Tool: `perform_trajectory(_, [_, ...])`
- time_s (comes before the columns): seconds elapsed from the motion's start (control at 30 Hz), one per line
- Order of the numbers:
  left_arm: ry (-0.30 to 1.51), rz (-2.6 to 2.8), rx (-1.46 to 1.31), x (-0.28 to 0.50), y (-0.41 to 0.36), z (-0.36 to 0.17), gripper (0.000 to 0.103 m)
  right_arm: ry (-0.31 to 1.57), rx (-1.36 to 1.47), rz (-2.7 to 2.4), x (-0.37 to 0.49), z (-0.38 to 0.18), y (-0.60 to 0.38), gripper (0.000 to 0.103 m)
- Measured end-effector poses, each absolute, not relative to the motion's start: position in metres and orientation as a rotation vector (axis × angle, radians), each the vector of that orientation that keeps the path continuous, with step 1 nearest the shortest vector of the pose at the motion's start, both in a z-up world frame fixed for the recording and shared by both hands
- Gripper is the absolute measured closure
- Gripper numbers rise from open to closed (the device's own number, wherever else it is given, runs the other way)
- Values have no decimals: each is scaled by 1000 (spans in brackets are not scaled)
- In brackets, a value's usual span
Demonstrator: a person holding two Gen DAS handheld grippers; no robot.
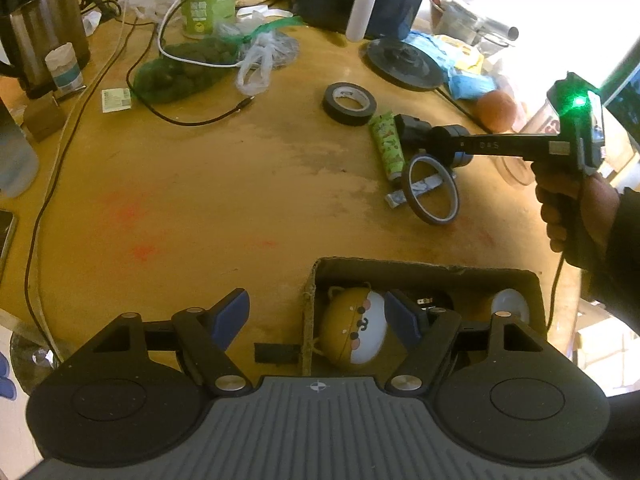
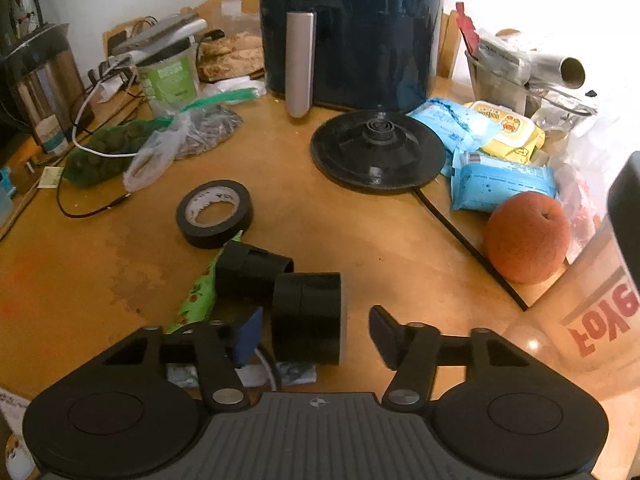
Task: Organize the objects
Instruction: 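Close the right tool on the black pipe fitting, then lift the black pipe fitting with the right tool and hold it up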
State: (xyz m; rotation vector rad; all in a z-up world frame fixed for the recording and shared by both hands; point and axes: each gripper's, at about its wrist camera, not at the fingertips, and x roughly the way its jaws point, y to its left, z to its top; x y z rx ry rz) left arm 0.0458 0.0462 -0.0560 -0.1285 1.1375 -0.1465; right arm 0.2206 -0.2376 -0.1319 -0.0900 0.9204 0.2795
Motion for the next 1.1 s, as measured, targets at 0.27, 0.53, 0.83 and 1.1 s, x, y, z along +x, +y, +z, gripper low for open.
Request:
perform_trajectory(0.27, [1136,-120,-144,43,46,-55,29,946,-128,312,234,-143,-229,58])
perform_trajectory(0.53, [1139,-122,-135,44,40,-54,29,951,-153,333,244,-148,-228,59])
perform_trajectory(0.83, [1126,-125,-130,46,31,-50,29,943,-122,353,244,-145,-238,60])
perform_trajectory(1.1, [1093,-155,-119,57,20,-45,29,896,-64,359,227,-126,-249,60])
